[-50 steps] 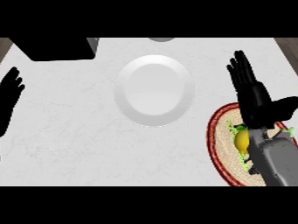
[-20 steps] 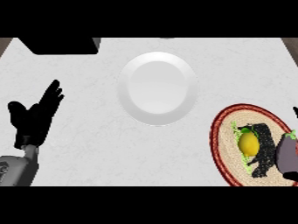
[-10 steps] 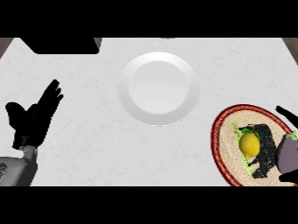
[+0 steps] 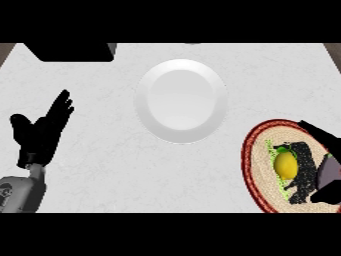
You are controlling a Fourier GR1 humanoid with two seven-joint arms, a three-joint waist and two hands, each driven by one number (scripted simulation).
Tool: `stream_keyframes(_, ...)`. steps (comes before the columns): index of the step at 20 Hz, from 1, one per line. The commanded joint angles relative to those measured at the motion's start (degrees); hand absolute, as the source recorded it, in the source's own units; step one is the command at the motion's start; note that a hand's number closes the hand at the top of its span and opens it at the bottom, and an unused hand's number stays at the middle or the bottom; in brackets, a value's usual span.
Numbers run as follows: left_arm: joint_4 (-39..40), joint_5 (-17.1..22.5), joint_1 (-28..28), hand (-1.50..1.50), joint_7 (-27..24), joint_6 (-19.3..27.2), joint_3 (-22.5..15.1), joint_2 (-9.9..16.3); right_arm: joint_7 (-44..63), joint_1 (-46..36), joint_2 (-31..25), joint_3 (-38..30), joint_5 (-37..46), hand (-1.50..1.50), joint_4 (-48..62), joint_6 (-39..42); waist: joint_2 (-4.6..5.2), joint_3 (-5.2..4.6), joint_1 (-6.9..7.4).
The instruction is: Pick the lemon from the placemat and place it in the plate
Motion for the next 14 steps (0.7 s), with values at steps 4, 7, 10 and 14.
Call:
stream_keyframes(4,1.74,-2.85,0.49,0.00,-1.93,-2.04,1.84,-2.09,2.95,-2.96,4.97,0.43,6.05,-1.50,2.67,4.44,0.02,0.01,-0.11)
stream_keyframes(7,-5.00,-2.17,1.81,0.00,4.42,-2.38,3.30,-1.55,5.35,-4.47,6.24,-2.08,6.56,-1.50,1.09,6.76,-0.04,0.02,-0.04)
stream_keyframes(10,-1.41,-4.69,1.73,0.00,-0.28,-3.14,3.36,-3.06,3.33,-6.60,9.41,-0.99,12.00,-1.50,6.97,3.80,0.02,0.02,0.00)
stream_keyframes(14,-10.61,-4.74,4.18,0.00,7.27,-2.32,3.14,-3.44,3.89,-6.57,11.94,-0.56,15.28,-1.50,7.86,2.95,-0.04,0.04,0.15)
